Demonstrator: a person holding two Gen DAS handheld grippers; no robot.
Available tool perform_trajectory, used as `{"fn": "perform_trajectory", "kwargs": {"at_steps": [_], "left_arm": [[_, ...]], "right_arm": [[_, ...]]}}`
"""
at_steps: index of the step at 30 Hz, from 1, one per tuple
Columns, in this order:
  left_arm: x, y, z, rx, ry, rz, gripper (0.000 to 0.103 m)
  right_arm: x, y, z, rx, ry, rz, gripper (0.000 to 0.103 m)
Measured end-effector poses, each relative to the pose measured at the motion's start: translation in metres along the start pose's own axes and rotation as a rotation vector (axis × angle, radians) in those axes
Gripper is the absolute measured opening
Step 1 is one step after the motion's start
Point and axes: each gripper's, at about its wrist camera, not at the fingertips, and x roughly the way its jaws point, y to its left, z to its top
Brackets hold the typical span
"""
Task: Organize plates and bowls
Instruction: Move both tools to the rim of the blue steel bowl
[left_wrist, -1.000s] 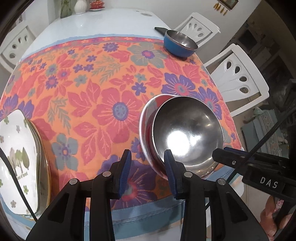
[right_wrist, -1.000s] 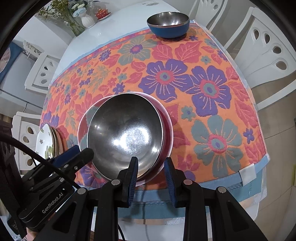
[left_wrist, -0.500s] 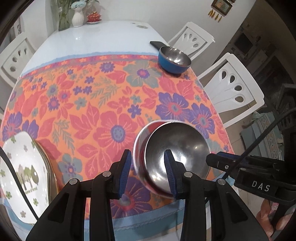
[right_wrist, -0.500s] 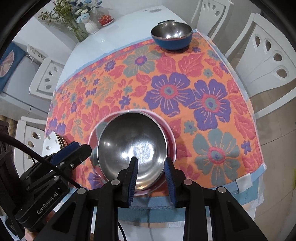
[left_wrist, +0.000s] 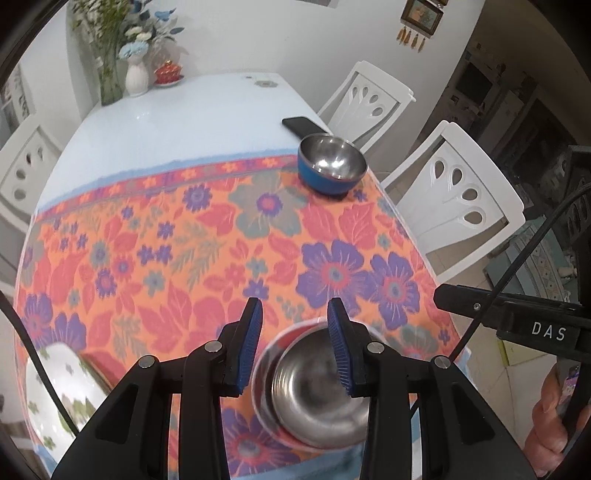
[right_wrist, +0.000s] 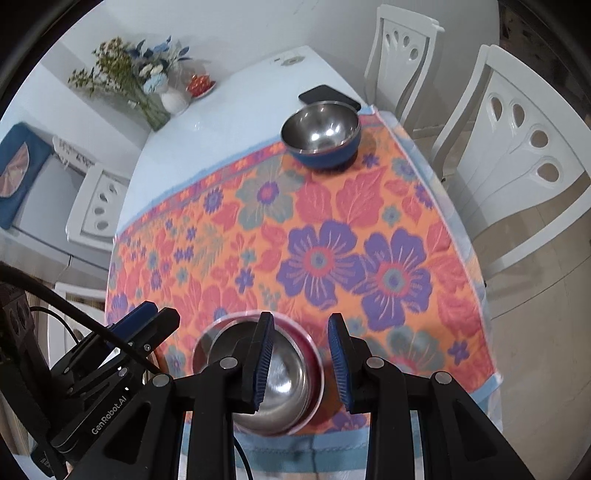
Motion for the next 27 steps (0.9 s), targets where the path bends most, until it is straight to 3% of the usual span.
{"fn": "perform_trajectory", "kwargs": {"at_steps": [4,9,14,20,22,27], "left_arm": [[0.01,-0.007,0.02,0.021,-0.006,-0.002,0.034],[0.028,-0.015,0.042,0.039,-0.003,-0.012,0.034],[0.057,-0.018,0.07,0.037,0.023,-0.028,0.034],[0.097,-0.009,0.105,-0.003,0.068,-0.075,0.044],[0.113,-0.007,0.118,-0.015,0.081,-0.085,0.057],[0.153,-0.004,0.147,-0.044,0.104,-0.128,0.058]], "right_arm": [[0.002,-0.01,0.018,0.029,0.003,0.004,0.029],[0.012,-0.026,0.041,0.066,0.012,0.011,0.042],[0.025,-0.038,0.067,0.083,0.015,0.012,0.046],[0.056,-0.058,0.106,0.133,0.028,0.025,0.051],[0.069,-0.065,0.117,0.155,0.038,0.029,0.051],[0.102,-0.084,0.147,0.246,0.045,0.066,0.051]]}}
